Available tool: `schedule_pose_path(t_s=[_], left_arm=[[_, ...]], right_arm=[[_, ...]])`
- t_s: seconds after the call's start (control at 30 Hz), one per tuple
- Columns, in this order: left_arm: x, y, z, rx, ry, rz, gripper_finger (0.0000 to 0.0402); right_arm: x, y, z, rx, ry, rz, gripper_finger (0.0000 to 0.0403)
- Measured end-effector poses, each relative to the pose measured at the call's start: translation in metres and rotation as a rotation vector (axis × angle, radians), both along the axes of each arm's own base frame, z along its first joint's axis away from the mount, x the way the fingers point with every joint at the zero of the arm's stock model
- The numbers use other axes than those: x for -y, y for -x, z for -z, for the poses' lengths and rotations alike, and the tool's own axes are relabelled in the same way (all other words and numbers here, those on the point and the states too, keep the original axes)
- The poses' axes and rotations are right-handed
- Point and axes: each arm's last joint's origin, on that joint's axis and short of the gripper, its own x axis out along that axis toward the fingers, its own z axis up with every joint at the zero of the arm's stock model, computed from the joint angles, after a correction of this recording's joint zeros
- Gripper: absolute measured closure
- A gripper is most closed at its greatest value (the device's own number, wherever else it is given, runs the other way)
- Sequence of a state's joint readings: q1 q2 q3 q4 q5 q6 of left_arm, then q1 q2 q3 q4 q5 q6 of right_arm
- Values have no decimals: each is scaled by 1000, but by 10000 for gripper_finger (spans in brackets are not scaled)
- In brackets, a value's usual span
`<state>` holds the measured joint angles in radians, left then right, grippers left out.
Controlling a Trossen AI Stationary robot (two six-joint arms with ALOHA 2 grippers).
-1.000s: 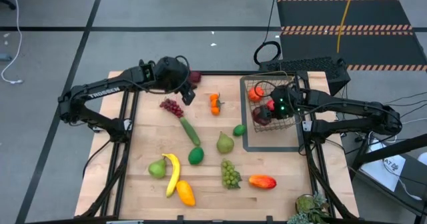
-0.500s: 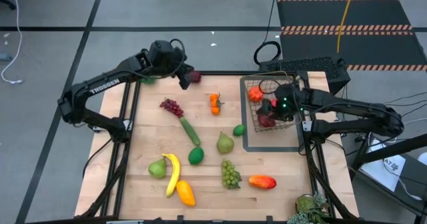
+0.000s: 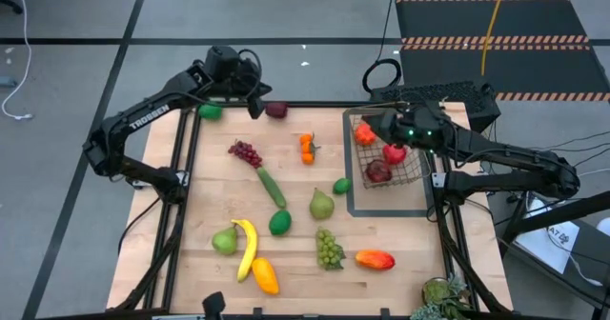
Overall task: Build produce basket
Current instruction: Put the red apple into the wire basket
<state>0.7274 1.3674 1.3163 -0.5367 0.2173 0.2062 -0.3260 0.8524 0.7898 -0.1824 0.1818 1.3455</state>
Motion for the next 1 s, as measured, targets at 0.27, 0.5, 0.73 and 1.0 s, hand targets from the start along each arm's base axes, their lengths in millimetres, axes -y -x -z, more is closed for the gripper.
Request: schedule_pose_path(t_s=[0.27, 0.5, 0.73, 1.0], left_arm=[[-8, 9, 0, 54, 104, -6, 380], [-16, 5, 9, 31, 121, -14, 380], [-23, -4, 24, 16, 205, -50, 379], [-13, -18, 29, -11, 196, 14, 268]], right_arm=[[3, 2, 1, -36, 37, 73, 7], [3, 2, 1, -37, 39, 72, 7], [3, 2, 1, -52, 65, 59, 7], [1, 1, 2, -79, 105, -14, 7]])
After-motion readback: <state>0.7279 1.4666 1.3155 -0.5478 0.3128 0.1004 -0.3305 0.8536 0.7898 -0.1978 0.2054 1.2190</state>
